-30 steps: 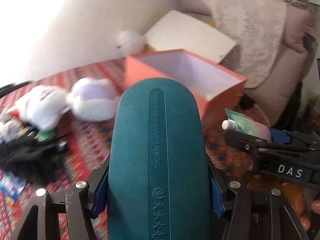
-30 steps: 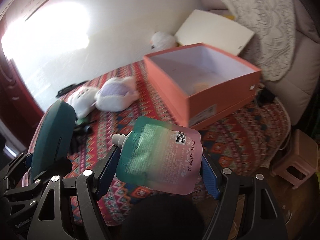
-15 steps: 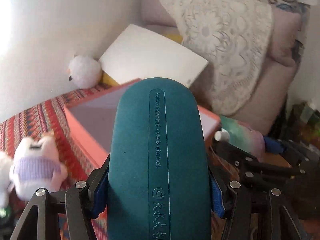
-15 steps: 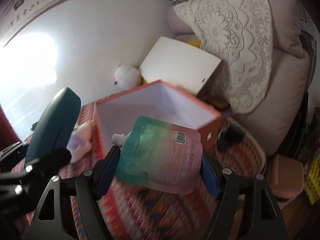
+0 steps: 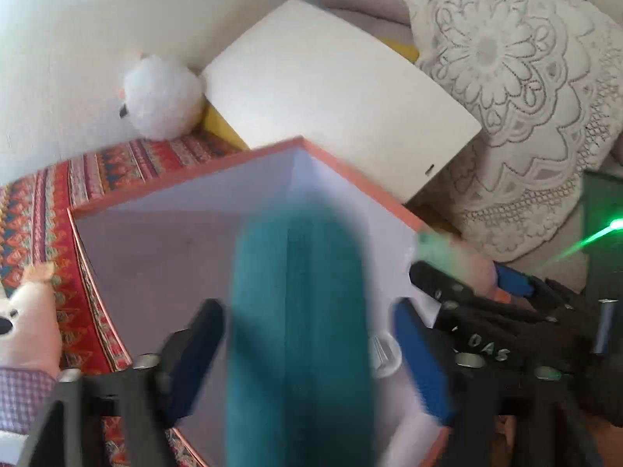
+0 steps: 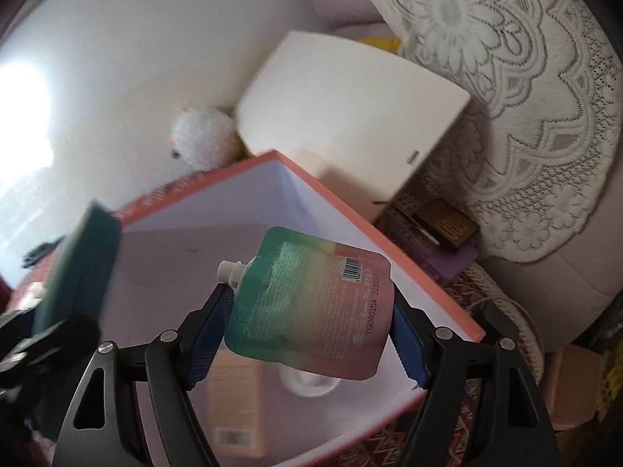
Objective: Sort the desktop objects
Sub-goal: 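Lower the teal case and pouch into the pink shoebox and release both, then withdraw both tools from the shoebox back toward the bed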
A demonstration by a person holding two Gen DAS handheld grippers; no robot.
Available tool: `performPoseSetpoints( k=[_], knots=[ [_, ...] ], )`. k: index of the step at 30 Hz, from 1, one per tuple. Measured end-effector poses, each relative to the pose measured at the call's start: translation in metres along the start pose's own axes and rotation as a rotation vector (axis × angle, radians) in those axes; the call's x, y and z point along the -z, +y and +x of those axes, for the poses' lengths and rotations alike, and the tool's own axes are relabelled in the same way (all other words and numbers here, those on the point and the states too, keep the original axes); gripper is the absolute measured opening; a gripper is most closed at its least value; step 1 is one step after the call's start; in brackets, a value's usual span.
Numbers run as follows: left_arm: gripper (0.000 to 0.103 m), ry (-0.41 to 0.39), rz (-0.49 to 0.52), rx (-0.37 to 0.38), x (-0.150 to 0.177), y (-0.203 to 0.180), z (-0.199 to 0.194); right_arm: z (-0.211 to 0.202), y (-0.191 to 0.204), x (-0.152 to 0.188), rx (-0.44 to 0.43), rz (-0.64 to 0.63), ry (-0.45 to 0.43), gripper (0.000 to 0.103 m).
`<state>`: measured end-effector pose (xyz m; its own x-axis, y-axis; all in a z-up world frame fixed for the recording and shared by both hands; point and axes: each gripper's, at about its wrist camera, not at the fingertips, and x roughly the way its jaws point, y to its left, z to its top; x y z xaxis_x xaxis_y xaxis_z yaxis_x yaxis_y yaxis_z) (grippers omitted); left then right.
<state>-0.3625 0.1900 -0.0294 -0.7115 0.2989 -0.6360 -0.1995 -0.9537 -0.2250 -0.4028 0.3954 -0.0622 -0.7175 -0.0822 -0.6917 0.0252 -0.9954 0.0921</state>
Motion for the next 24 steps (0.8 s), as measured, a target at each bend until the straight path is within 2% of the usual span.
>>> performPoseSetpoints(
  k=[2, 6, 9, 13, 18, 24],
  knots=[
    [0.093, -0.047, -0.001, -0.003, -0.001, 0.002, -0.017, -0.001, 0.0, 0.0, 0.025, -0.01, -0.011, 0.09],
    [0.093, -0.072, -0.048, -0.01, 0.003, 0.012, -0.048, -0.023, 0.002, 0.007, 0.01, -0.025, -0.034, 0.091],
    [0.093, -0.09, -0.083, -0.024, 0.018, 0.023, -0.081, -0.055, 0.009, 0.016, -0.018, -0.03, -0.058, 0.091],
    [0.095, -0.111, -0.11, -0.057, 0.055, 0.04, -0.132, -0.104, 0.031, 0.036, -0.055, -0.061, -0.104, 0.094],
    [0.097, -0.114, -0.149, -0.136, 0.113, 0.072, -0.189, -0.16, 0.071, 0.072, -0.122, -0.113, -0.141, 0.097],
    [0.102, -0.052, -0.238, -0.229, 0.185, 0.13, -0.231, -0.195, 0.127, 0.124, -0.22, -0.164, -0.104, 0.099]
  ],
)
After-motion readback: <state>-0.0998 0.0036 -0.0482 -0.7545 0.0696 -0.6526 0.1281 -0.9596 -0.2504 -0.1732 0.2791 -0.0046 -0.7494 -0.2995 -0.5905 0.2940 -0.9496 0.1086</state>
